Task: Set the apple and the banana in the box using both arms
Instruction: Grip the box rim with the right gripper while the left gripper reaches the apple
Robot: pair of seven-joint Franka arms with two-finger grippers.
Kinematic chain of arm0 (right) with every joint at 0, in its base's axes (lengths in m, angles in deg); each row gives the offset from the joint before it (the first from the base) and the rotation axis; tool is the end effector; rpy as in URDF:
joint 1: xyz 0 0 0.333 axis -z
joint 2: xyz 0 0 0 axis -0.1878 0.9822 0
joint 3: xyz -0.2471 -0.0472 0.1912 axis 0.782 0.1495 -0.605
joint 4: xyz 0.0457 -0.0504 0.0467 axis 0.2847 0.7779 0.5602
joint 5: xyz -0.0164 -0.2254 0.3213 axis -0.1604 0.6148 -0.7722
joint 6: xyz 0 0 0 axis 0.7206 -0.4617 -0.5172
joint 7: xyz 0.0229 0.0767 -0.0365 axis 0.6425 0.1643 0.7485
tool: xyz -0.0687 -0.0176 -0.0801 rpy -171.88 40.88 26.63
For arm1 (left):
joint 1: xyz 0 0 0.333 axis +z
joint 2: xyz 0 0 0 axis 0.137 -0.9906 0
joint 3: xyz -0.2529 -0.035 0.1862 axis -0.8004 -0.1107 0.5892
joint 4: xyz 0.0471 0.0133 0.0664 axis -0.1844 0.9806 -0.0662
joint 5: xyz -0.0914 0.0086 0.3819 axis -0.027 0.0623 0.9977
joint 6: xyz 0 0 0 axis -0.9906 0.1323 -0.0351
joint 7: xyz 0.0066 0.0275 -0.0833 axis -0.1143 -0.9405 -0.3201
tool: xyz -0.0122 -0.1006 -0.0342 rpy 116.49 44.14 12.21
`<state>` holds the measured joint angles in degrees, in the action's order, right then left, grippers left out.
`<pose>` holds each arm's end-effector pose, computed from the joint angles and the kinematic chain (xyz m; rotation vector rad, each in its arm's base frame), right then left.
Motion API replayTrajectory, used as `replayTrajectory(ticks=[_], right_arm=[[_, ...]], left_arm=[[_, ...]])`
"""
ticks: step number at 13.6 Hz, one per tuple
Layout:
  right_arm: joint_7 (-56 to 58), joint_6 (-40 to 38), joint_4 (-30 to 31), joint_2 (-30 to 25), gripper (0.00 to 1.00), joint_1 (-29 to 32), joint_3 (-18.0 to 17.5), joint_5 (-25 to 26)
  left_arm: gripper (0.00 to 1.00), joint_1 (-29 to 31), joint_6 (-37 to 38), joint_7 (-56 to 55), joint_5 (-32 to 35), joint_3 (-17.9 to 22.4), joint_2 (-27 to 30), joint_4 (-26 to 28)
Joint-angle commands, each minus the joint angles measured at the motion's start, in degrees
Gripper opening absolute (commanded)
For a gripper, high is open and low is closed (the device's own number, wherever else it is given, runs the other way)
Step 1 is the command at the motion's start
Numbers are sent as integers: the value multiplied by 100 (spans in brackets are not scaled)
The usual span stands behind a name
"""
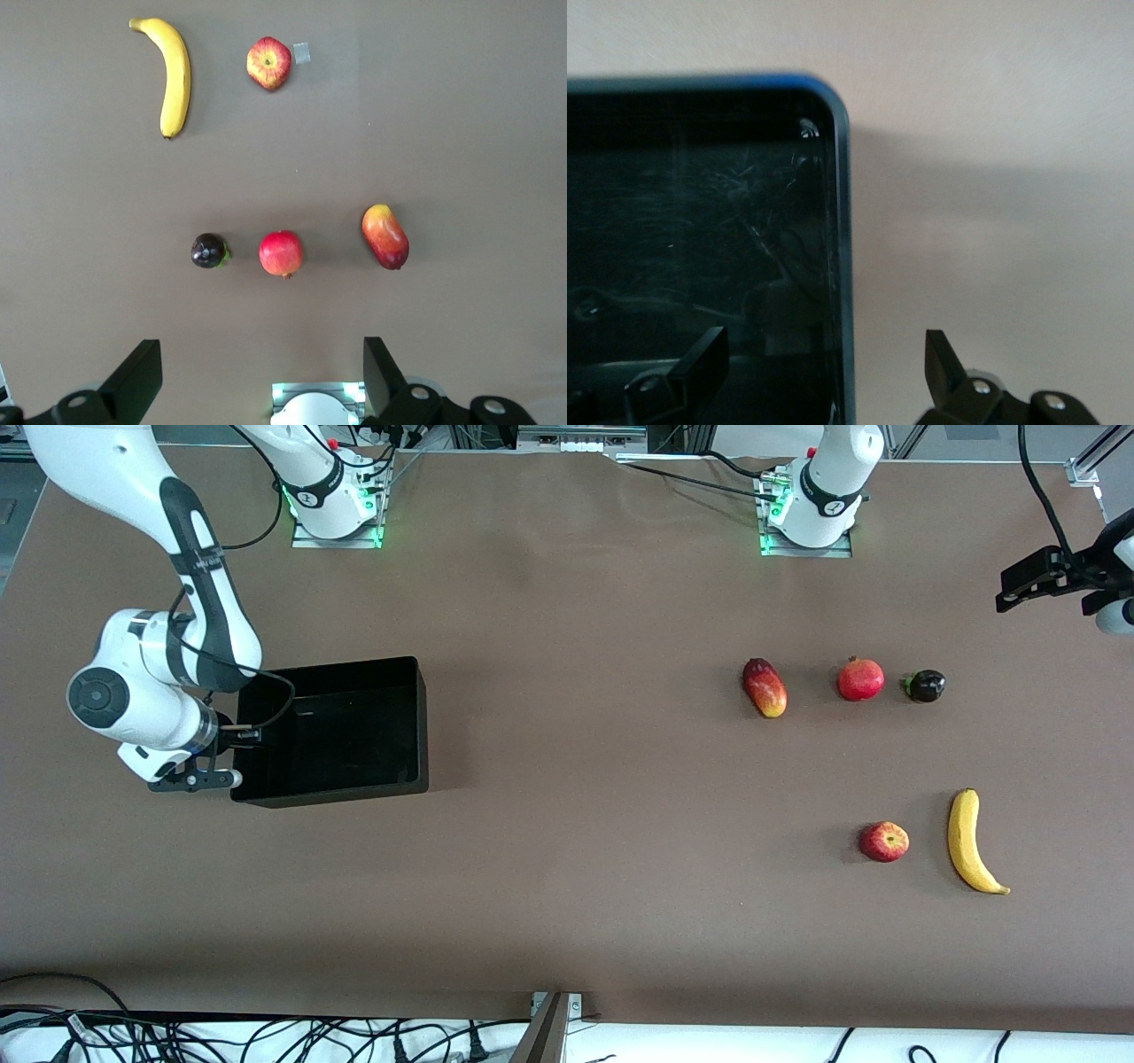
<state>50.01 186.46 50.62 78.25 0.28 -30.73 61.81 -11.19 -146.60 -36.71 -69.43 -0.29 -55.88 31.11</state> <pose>0.5906 -0.0323 0.2280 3.0628 0.1110 -0.2178 0.5440 0.0142 0.6374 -3.0986 0.0662 0.2034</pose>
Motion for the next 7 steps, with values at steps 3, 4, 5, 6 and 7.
replayTrajectory(ticks=[3, 4, 5, 6, 7], right_arm=[[209, 89, 198, -78, 0, 52, -45, -158], [218, 28, 181, -104, 0, 52, -45, -158], [218, -138, 128, -139, 0, 52, -54, -166], [218, -297, 76, -218, 0, 52, -72, -184], [200, -429, 58, -323, 0, 52, -89, -254]], left_arm=[[100, 313, -1451, 45, -521, 16, -1099, 23], [100, 375, -1838, 71, -557, 16, -1372, 15], [100, 401, -2181, 89, -566, 16, -1636, 6], [100, 437, -2533, 89, -592, 16, -1899, 6], [100, 437, -2902, 98, -653, 16, -2224, -3]])
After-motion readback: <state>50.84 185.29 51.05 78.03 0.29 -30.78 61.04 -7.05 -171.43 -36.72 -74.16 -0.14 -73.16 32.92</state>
